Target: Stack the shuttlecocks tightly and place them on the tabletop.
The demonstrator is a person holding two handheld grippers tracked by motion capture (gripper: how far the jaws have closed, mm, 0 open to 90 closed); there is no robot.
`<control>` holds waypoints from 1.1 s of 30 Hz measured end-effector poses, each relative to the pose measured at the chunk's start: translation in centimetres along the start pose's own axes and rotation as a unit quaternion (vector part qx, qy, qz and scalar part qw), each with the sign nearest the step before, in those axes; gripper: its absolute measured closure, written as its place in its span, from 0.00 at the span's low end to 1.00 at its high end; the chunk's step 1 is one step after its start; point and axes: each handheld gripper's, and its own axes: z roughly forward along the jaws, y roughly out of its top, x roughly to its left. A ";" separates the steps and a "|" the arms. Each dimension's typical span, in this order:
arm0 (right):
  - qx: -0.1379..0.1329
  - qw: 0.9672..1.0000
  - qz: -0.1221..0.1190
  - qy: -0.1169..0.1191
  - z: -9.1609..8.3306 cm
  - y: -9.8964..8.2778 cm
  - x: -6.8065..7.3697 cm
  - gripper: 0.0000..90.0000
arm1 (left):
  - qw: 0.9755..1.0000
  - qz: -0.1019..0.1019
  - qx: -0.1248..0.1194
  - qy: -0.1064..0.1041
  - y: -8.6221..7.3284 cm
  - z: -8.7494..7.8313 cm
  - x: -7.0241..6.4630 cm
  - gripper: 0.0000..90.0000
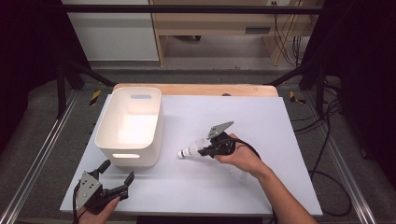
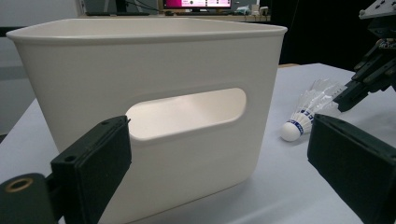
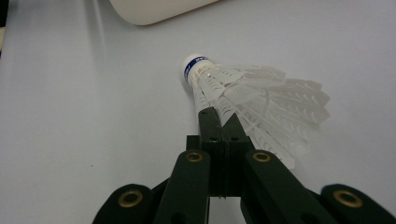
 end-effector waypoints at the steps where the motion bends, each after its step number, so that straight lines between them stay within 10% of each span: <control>1: 0.001 1.000 -0.001 0.002 0.1 0.0 0.0 1.00 | 1.000 0.000 0.000 0.000 0.0 0.0 0.0 0.07; 33: 0.025 1.000 -0.019 0.000 0.7 0.6 1.5 0.93 | 1.000 0.000 -0.002 0.001 0.1 0.0 0.0 0.07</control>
